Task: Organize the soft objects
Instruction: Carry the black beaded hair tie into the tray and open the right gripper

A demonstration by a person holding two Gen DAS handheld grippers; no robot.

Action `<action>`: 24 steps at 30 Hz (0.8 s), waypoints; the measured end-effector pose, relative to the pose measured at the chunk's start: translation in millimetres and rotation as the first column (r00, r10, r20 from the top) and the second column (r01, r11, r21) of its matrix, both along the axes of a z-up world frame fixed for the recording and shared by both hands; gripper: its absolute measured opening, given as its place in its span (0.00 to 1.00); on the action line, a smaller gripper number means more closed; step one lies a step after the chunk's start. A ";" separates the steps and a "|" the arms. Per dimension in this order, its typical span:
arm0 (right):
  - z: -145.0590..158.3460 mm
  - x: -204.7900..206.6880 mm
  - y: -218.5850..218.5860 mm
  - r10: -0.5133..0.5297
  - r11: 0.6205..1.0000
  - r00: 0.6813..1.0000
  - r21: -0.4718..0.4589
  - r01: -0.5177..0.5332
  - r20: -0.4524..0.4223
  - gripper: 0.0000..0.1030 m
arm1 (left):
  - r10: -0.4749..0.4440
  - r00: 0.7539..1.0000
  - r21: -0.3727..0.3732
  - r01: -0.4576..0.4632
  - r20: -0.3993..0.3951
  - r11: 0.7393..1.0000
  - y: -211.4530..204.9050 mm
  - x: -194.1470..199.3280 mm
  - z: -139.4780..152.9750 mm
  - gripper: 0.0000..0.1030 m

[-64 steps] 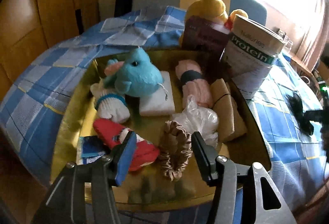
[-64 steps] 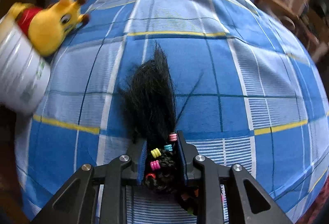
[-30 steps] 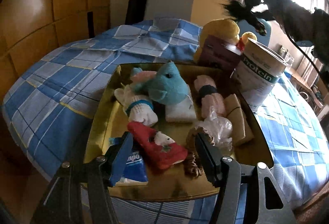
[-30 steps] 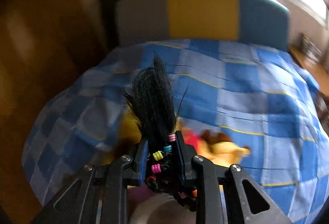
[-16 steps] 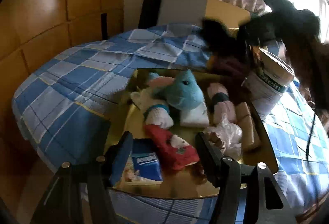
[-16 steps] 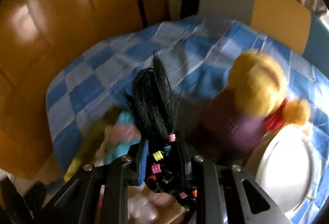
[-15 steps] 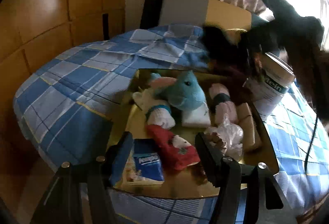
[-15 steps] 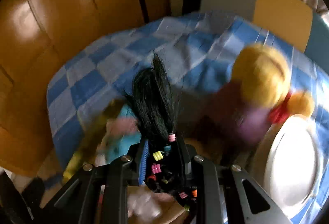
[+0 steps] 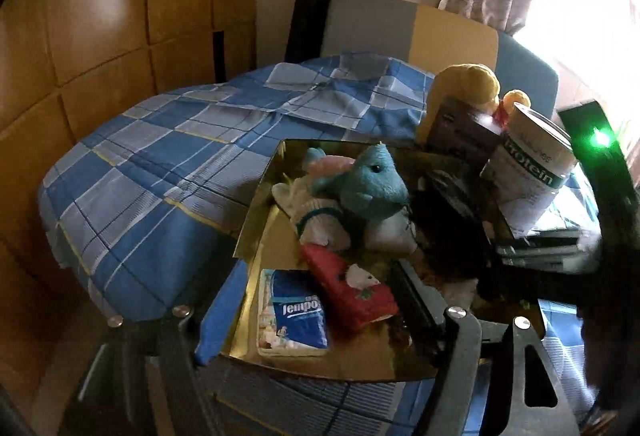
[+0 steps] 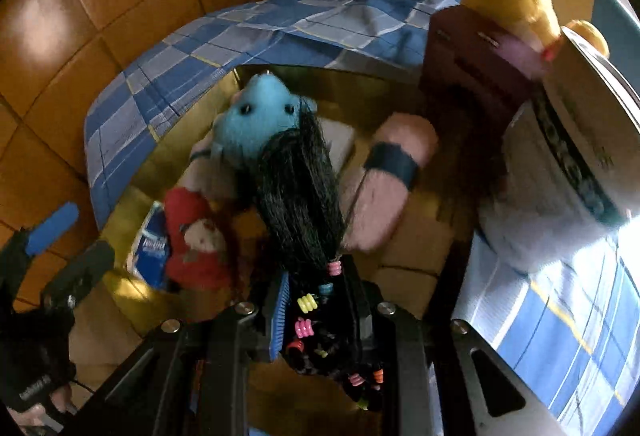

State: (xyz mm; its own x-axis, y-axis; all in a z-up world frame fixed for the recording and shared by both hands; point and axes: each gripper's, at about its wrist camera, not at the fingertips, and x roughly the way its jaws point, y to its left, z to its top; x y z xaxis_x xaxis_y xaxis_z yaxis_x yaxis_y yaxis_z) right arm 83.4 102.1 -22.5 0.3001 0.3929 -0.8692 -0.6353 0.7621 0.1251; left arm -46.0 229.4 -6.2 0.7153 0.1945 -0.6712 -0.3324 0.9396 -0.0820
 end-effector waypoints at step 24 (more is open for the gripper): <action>-22.4 -20.0 -11.2 -0.135 0.990 0.985 -0.033 0.139 0.109 0.22 | -0.001 1.000 0.007 0.001 -0.010 1.000 -11.2 10.2 -4.5 0.87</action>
